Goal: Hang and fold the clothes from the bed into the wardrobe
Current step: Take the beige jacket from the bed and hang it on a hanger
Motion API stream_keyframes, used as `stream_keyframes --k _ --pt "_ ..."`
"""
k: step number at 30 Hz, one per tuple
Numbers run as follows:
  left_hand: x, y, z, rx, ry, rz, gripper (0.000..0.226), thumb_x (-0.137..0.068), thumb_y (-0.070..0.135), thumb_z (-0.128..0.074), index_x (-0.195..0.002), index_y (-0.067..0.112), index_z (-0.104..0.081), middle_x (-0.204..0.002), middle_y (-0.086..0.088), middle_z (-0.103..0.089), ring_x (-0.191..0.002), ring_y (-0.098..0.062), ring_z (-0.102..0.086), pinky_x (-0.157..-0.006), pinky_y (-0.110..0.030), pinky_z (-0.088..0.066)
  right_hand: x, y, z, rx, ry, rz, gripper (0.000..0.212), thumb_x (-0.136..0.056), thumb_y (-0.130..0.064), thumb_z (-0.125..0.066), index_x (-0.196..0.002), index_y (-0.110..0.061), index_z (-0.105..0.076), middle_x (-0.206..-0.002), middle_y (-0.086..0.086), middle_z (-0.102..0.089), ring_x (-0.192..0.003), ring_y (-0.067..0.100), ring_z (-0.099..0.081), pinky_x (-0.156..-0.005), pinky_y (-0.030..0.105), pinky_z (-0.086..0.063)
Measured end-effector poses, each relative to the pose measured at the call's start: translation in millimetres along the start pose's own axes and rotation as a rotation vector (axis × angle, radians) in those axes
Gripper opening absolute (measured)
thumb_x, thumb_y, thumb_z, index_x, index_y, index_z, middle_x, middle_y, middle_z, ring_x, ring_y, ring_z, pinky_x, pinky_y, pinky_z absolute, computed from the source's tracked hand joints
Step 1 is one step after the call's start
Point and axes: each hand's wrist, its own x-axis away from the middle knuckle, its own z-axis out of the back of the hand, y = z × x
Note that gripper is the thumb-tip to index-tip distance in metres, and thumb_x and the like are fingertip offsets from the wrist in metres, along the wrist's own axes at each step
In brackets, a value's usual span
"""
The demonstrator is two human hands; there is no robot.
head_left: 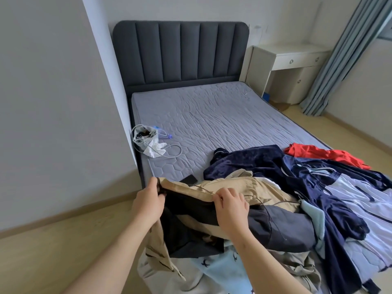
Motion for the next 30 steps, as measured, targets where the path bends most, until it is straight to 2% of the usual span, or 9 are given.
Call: stream_keyframes --k 4,6,10,13,16,19,22,24,30 --pt "-0.7 -4.5 10.2 0.377 0.0 -0.049 0.059 -0.083 0.014 -0.064 -0.129 0.03 -0.031 -0.104 0.001 -0.061 -0.092 -0.024 -0.06 -0.073 -0.033 -0.044 3.9 -7.3 -0.8 -0.072 -0.052 -0.058 0.025 -0.101 -0.025 -0.028 -0.076 -0.024 -0.034 -0.078 -0.008 -0.047 -0.078 0.018 -0.044 -0.082 0.032 -0.028" --pt "-5.3 -8.1 19.2 0.26 -0.08 -0.221 0.083 -0.082 0.013 -0.067 -0.139 0.044 -0.016 -0.1 0.003 -0.063 -0.088 -0.019 -0.062 -0.078 -0.035 -0.05 8.0 -9.6 -3.4 -0.108 -0.048 -0.101 0.025 -0.101 -0.026 -0.027 -0.077 -0.022 -0.033 -0.073 -0.007 -0.046 -0.075 0.021 -0.046 -0.073 0.034 -0.031" --pt "-12.6 -13.6 31.4 -0.181 -0.113 -0.354 0.025 -0.085 0.021 -0.062 -0.11 0.026 -0.061 -0.095 0.003 -0.058 -0.094 -0.021 -0.059 -0.078 -0.036 -0.05 19.8 -16.3 -9.7 -0.124 -0.067 -0.128 0.026 -0.099 -0.036 -0.031 -0.082 -0.018 -0.039 -0.077 -0.001 -0.053 -0.072 0.02 -0.049 -0.062 0.033 -0.036" --pt "-4.4 -16.4 33.9 -0.112 -0.019 -0.299 0.008 -0.084 0.02 -0.06 -0.092 0.018 -0.06 -0.088 0.003 -0.057 -0.085 -0.024 -0.057 -0.068 -0.033 -0.047 28.7 -20.3 -14.1 -0.172 -0.095 -0.079 0.03 -0.091 -0.052 -0.046 -0.074 -0.028 -0.037 -0.065 -0.009 -0.048 -0.059 0.01 -0.044 -0.054 0.027 -0.033" --pt "5.8 -11.2 38.6 0.031 0.065 -0.243 0.01 -0.082 0.018 -0.061 -0.075 0.019 -0.054 -0.069 0.005 -0.056 -0.076 -0.027 -0.056 -0.062 -0.031 -0.042 30.0 -17.2 -10.8 -0.087 -0.146 -0.011 0.036 -0.077 -0.062 -0.057 -0.094 -0.032 -0.046 -0.082 -0.015 -0.052 -0.076 0.009 -0.05 -0.067 0.027 -0.038" --pt "17.4 5.2 46.0 0.165 0.146 -0.225 0.026 -0.079 0.016 -0.061 -0.059 0.021 -0.045 -0.054 0.008 -0.049 -0.06 -0.02 -0.048 -0.052 -0.016 -0.032 25.0 -7.9 -1.6 0.26 -0.125 0.045 0.041 -0.079 -0.049 -0.059 -0.113 -0.029 -0.048 -0.108 -0.005 -0.053 -0.107 0.022 -0.045 -0.087 0.034 -0.029" --pt "23.7 32.9 60.4 0.322 0.173 -0.222 0.019 -0.07 0.03 -0.054 -0.064 0.012 -0.052 -0.055 0.002 -0.052 -0.058 -0.013 -0.047 -0.053 -0.015 -0.034 16.2 -13.4 22.6 0.183 0.047 0.066 0.015 -0.085 -0.032 -0.056 -0.095 -0.023 -0.05 -0.092 -0.002 -0.06 -0.101 0.027 -0.053 -0.08 0.032 -0.027" --pt "26.7 48.5 75.0 0.469 0.242 -0.18 0.025 -0.065 0.034 -0.049 -0.068 0.01 -0.056 -0.061 0.0 -0.056 -0.065 -0.018 -0.05 -0.059 -0.025 -0.038 11.5 -25.1 42.8 0.115 0.15 0.158 0.015 -0.085 -0.027 -0.056 -0.083 -0.023 -0.041 -0.077 -0.006 -0.054 -0.089 0.027 -0.055 -0.072 0.031 -0.026" --pt "40.7 74.8 138.6 0.646 0.548 -0.233 0.021 -0.083 0.02 -0.058 -0.063 0.024 -0.053 -0.061 0.009 -0.054 -0.061 -0.007 -0.05 -0.056 -0.022 -0.039 7.0 -84.3 105.5 -0.158 0.226 0.363 0.009 -0.087 -0.014 -0.053 -0.092 -0.022 -0.049 -0.09 -0.003 -0.05 -0.086 0.026 -0.051 -0.061 0.031 -0.032"
